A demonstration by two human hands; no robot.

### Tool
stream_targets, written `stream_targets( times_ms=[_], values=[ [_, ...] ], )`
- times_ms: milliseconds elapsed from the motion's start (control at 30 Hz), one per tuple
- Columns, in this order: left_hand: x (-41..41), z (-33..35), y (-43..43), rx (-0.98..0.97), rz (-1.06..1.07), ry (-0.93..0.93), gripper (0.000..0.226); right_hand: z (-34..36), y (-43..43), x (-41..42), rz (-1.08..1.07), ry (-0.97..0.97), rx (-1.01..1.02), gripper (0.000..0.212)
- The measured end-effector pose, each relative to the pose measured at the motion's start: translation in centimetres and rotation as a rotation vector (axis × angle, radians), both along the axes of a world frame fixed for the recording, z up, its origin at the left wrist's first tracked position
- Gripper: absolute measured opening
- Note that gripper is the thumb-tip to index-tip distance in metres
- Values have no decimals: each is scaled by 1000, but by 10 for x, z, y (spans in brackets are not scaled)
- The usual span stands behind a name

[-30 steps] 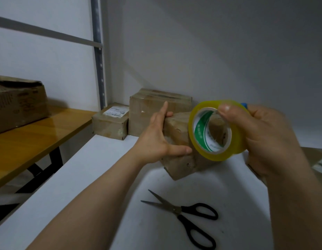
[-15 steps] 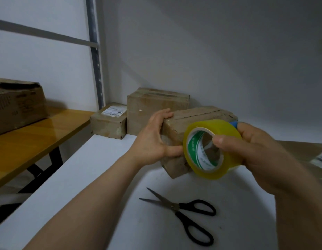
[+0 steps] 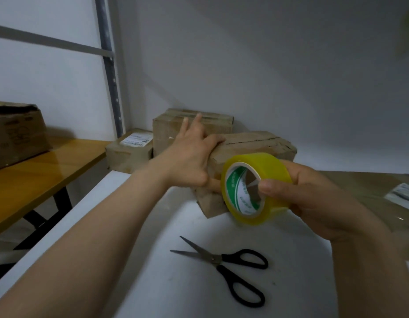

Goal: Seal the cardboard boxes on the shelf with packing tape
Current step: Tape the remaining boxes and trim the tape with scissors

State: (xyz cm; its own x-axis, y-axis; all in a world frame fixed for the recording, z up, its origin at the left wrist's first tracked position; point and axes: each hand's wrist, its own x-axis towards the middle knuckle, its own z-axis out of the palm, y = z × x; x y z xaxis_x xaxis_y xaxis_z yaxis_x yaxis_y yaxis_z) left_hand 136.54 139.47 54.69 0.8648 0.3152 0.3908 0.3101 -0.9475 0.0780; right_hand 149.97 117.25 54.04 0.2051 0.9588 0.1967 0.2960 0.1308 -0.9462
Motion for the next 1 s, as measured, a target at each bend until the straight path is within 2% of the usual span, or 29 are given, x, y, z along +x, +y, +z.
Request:
stream_targets(
  times_ms=[67,100,200,400,567,700,833,1000],
  values=[
    [5,9,-1,-3,-63,36,113,-4,2,2,-24,-13,-30,72],
    [7,11,-1,-43,-87,39,109,-5,4,1,-39,-10,-37,73],
    [4,11,3,-130,-128,50,107,-5,11,-4,-79,31,-35,57],
    [4,13,13,-251,-155,103,112,-6,17,-9,-141,146,-5,53],
    [-1,19,22,-340,-161,220,121,-11,19,-7,-70,175,-37,40],
    [0,17,20,-409,-166,174,119,-9,21,-6,-54,206,-97,44],
    [2,15,20,-458,-166,148,114,-19,26,-7,-114,47,-324,57],
    [2,-1,19,-578,-204,-25,115,-27,38,-6,-215,70,-368,40]
  ],
)
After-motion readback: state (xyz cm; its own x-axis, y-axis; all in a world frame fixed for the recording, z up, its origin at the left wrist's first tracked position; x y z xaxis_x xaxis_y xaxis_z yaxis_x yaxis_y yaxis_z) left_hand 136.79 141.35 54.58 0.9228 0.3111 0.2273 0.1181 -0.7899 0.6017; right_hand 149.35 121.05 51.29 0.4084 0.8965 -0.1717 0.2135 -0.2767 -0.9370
